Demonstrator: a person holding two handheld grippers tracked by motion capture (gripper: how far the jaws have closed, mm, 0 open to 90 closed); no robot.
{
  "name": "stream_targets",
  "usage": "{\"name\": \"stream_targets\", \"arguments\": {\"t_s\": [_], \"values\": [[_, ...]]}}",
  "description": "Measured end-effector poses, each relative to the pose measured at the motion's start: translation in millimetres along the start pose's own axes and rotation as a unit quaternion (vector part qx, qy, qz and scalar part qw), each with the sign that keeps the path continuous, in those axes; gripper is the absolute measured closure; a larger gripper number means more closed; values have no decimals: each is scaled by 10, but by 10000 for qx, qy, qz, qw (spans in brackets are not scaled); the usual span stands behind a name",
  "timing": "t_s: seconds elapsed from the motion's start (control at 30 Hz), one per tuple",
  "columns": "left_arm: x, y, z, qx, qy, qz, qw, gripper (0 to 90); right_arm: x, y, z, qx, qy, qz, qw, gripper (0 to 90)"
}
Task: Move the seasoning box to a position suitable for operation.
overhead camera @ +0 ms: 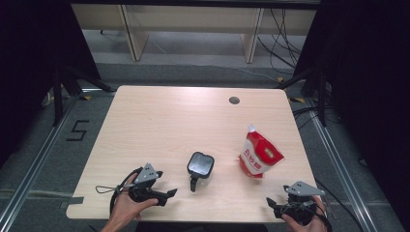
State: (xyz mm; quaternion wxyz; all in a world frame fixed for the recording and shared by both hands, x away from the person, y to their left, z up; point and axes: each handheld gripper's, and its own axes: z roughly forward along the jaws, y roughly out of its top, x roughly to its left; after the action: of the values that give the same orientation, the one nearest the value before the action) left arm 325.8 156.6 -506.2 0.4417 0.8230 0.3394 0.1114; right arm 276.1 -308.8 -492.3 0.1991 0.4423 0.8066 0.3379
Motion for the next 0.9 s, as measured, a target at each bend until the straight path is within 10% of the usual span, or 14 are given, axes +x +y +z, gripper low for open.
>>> {"name": "stream_targets", "arguments": {"t_s": [0.9], "values": [[-390, 193, 144, -451, -201, -166, 9986, 149, -2, 11, -47, -111, -111, 207, 9997, 238]]}}
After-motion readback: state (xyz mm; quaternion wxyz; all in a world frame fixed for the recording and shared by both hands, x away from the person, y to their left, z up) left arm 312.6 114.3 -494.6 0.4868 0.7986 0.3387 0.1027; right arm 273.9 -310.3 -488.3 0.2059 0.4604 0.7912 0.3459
